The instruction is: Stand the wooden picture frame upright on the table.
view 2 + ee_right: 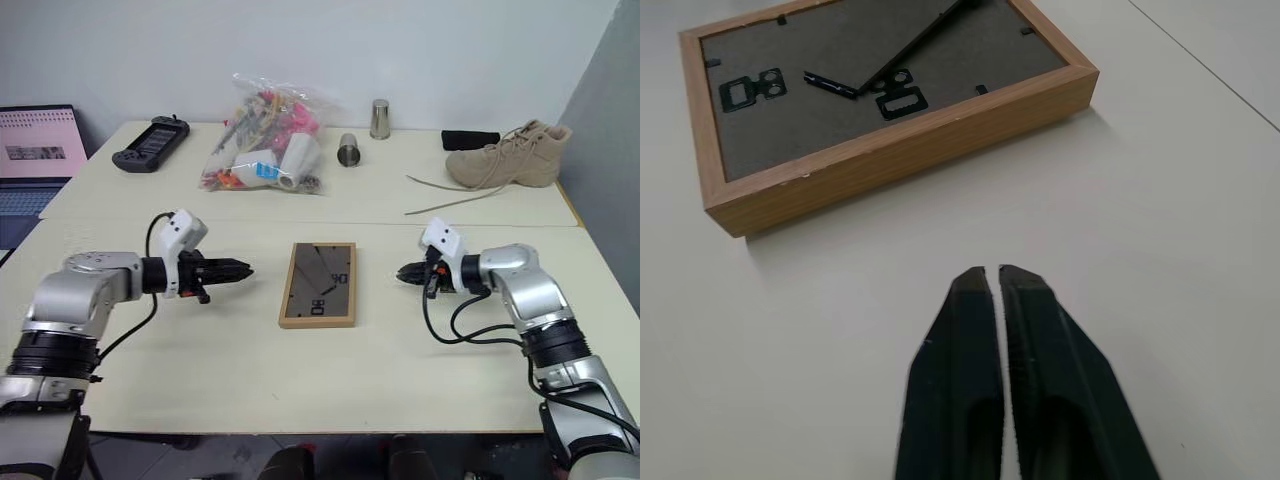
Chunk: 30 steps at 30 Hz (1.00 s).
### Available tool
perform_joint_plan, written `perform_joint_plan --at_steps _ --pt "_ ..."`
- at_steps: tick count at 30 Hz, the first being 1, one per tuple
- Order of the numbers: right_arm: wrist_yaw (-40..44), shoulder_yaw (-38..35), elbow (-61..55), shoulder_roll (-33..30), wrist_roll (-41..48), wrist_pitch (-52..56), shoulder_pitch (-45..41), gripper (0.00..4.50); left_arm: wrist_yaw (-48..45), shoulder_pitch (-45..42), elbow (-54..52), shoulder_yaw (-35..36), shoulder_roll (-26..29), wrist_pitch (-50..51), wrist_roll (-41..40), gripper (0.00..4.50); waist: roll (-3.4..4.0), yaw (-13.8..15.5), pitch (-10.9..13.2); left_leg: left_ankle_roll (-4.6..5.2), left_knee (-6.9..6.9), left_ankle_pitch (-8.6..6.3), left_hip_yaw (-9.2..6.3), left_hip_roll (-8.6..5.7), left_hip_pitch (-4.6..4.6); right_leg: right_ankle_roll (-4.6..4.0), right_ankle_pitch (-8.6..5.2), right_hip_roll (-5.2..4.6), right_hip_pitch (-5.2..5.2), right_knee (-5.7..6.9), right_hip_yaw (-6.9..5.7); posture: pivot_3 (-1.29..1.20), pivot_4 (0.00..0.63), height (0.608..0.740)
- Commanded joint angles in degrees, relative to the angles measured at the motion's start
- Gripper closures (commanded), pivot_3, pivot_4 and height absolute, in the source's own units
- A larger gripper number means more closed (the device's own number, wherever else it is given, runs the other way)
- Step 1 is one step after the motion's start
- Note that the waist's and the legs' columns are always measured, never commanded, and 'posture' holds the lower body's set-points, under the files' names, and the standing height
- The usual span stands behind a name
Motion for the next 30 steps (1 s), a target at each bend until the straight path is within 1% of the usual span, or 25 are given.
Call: perform_joint_plan --at_steps 1,7,9,14,17,21,25,30 --pt "-3.38 0.50 3.30 2.75 -2.48 -3.64 -2.70 4.50 0.93 -2.49 2.41 -1.11 -1.70 -4.31 2.28 4.48 0.00 -0.04 0.00 0.00 0.01 0.00 0.00 0.00 0.00 0.00 0.00 0.00 0.00 0.01 0.00 0.00 0.150 0.740" --pt "-7.29 2.16 8.46 8.49 -5.60 -6.55 -4.77 4.50 2.57 -5.65 8.60 -3.06 -5.70 -8.52 5.53 4.48 0.00 -0.01 0.00 0.00 0.00 0.00 -0.01 0.00 0.01 -0.01 0.01 0.00 0.00 0.01 -0.01 0.00 0.150 0.740" --pt "-6.71 3.04 8.64 9.82 -6.03 -7.28 -4.81 4.50 2.37 -5.79 9.17 -4.58 -6.75 -9.28 6.88 4.48 0.00 -0.02 0.00 0.00 0.01 0.00 -0.01 -0.01 0.00 -0.01 0.01 -0.01 0.00 0.02 -0.01 0.00 0.150 0.740" --pt "-7.40 3.44 9.15 12.46 -6.62 -7.41 -5.22 4.50 0.94 -5.58 7.82 -5.78 -8.79 -8.81 6.91 4.48 0.00 -0.02 0.00 0.00 0.00 0.00 -0.03 -0.02 0.00 -0.01 0.01 -0.02 0.00 0.02 -0.02 0.00 0.150 0.740" --pt "-6.52 3.28 7.77 12.60 -6.30 -6.66 -4.86 4.50 -0.80 -4.44 4.66 -6.47 -8.01 -7.89 6.77 4.48 0.00 -0.04 0.00 0.00 0.00 0.00 -0.03 -0.02 0.00 -0.01 0.01 -0.02 0.00 0.05 -0.02 0.00 0.150 0.740" --pt "-2.97 2.95 1.49 11.99 -3.05 -2.63 -2.59 4.50 -1.91 -3.21 0.48 -6.20 -7.01 -5.83 6.30 4.48 0.00 -0.04 0.00 -0.01 -0.01 0.00 -0.04 -0.02 -0.01 -0.01 0.01 -0.02 0.00 0.05 -0.02 0.00 0.150 0.740" --pt "-0.99 3.74 -3.82 9.96 -2.41 -0.16 -0.23 4.50 -3.73 -1.54 -4.12 -7.31 -5.75 -4.37 6.44 4.48 0.00 -0.03 0.00 0.00 0.00 0.00 -0.06 -0.02 0.00 -0.01 0.01 -0.02 0.01 0.07 -0.03 0.00 0.150 0.740" --pt "0.42 3.72 -8.18 7.97 -1.86 2.56 2.02 4.50 -5.01 -0.49 -6.33 -7.65 -4.49 -3.48 6.85 4.48 0.00 -0.02 0.00 0.00 0.00 0.00 -0.06 -0.02 0.00 0.00 0.00 -0.01 0.01 0.06 -0.03 0.00 0.150 0.740"
